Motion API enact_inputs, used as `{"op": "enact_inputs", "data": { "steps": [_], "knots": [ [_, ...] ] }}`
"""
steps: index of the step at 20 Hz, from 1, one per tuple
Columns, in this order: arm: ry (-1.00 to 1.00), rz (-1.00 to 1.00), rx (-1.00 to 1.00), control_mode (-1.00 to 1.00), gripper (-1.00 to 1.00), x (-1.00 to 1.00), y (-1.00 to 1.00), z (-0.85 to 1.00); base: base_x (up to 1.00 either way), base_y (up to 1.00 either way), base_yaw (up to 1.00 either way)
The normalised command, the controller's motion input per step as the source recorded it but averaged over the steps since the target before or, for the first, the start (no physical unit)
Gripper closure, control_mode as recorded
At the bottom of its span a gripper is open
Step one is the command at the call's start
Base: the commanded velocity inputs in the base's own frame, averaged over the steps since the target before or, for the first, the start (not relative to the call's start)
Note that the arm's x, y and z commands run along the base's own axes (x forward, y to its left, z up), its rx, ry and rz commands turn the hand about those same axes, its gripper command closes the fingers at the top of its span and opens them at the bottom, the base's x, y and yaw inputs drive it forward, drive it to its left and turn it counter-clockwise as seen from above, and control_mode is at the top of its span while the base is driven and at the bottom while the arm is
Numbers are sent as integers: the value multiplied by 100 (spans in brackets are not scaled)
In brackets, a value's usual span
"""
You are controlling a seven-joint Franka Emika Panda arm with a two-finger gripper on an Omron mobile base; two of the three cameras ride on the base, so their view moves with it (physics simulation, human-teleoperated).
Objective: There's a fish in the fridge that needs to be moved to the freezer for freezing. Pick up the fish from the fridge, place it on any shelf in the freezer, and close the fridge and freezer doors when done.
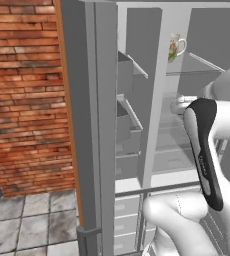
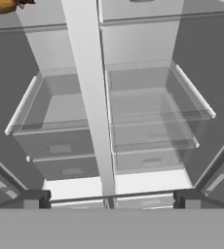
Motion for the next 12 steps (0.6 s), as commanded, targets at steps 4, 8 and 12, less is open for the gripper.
{"op": "enact_inputs", "data": {
  "steps": [4,8,12],
  "knots": [
    [-2,0,0,-100,-100,-25,19,0,0,0,0],
    [-2,0,0,-100,-100,-46,11,-1,0,0,0],
    [0,0,0,-100,-100,-38,8,-3,0,0,0]
  ]
}}
